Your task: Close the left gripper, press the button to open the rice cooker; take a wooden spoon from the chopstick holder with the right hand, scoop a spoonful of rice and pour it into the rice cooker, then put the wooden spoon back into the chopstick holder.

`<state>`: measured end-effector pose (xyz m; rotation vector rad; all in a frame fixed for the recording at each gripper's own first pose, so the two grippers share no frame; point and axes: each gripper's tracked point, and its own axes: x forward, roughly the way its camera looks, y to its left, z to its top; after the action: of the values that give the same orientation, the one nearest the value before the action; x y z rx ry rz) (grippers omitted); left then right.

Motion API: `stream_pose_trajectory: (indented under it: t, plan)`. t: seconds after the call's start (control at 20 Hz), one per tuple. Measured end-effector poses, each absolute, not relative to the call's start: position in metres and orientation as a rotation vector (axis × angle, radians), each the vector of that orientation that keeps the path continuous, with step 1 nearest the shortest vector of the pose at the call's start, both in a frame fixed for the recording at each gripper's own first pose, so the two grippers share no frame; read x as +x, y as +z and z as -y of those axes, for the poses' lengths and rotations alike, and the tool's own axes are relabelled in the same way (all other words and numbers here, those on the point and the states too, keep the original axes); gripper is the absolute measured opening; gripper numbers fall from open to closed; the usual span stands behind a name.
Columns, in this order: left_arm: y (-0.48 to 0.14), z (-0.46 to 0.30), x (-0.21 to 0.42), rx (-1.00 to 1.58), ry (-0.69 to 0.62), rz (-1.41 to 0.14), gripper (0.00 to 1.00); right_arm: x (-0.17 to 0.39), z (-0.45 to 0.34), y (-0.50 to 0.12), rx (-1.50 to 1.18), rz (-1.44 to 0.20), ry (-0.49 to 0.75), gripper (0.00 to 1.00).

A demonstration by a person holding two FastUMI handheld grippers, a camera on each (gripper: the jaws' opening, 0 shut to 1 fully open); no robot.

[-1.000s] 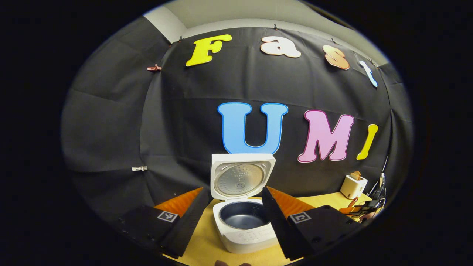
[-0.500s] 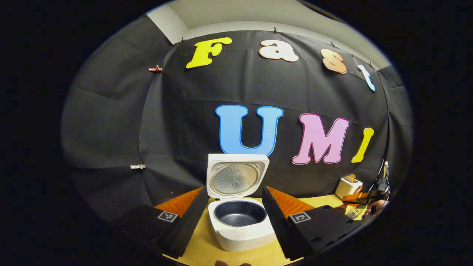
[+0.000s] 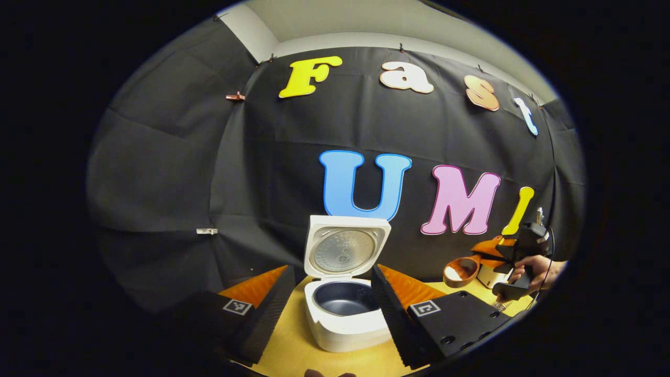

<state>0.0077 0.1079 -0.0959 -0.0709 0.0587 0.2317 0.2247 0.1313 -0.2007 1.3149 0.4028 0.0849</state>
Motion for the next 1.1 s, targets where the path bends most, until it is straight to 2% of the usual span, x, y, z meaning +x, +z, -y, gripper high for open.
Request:
stream_pose_trajectory:
  t: [0.45,1.1]
  plan:
    - [-0.101,-0.130,-0.013,-0.066,0.289,-0.057,0.94,0.260,-0.240,-0.193,1.302,-0.476,0.161,0.09]
    - [-0.124,-0.146,-0.019,-0.100,0.300,-0.096,0.94,0.289,-0.347,-0.234,0.998,-0.544,0.267,0.09]
